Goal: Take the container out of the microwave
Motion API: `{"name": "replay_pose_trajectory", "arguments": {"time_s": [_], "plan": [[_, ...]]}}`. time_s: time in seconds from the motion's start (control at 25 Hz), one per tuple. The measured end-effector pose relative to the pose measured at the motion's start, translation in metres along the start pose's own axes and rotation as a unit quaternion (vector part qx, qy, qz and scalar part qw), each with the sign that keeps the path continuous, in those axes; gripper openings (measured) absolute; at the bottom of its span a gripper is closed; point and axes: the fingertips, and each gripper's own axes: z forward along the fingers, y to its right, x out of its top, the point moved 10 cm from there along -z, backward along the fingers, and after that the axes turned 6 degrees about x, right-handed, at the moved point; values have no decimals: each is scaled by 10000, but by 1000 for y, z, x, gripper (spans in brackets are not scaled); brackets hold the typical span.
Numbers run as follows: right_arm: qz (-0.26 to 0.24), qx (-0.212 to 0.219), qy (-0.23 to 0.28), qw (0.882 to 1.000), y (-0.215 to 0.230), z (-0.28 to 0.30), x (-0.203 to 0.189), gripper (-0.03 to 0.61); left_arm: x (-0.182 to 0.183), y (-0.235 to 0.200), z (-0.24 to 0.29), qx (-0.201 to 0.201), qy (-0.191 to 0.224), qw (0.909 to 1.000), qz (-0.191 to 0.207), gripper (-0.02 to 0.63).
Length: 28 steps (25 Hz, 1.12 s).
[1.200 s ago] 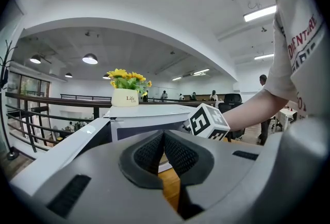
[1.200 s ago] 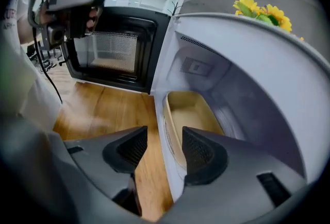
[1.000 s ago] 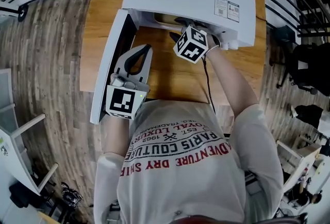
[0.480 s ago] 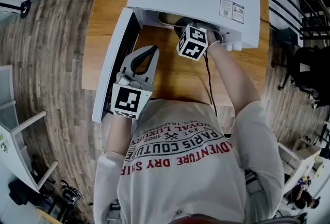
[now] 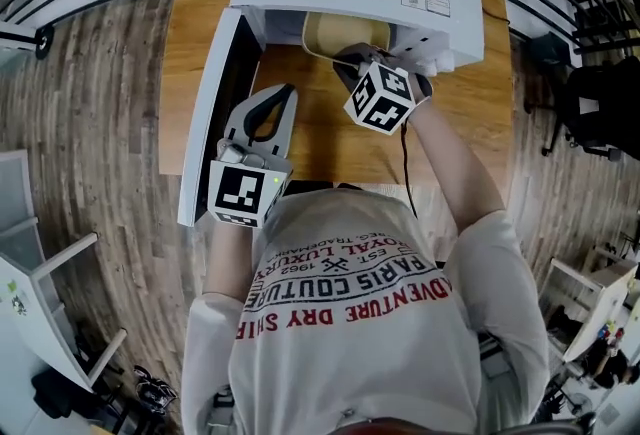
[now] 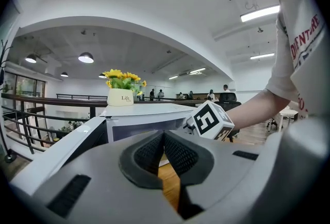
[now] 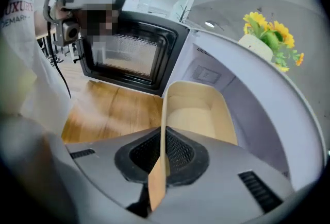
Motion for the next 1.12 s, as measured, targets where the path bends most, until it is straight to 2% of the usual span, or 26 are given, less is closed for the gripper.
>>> {"name": "replay_pose_trajectory", "arguments": {"time_s": [0.28, 0.4, 0.52, 0.72, 0.88, 1.12], "plan": [[475, 124, 404, 9980, -49, -49, 2, 32, 7, 17, -36, 42, 36, 10000, 8, 17], [838, -44, 770, 9935, -70, -74, 5, 32, 11, 23, -54, 74, 130, 9999, 32, 15], [1243, -397, 1179, 9844, -91, -100, 6, 32, 13, 28, -71, 167, 201, 9996, 102, 16], [1823, -1095, 1925, 9580, -123, -147, 6, 32, 22, 43, -100, 155, 363, 9989, 255, 15], [2058, -1564, 2404, 9356, -145, -174, 0, 32, 26, 55, -118, 131, 408, 9985, 343, 17], [2379, -2084, 3154, 8947, -169, -201, 0, 32, 32, 63, -137, 94, 454, 9976, 512, 16]]}}
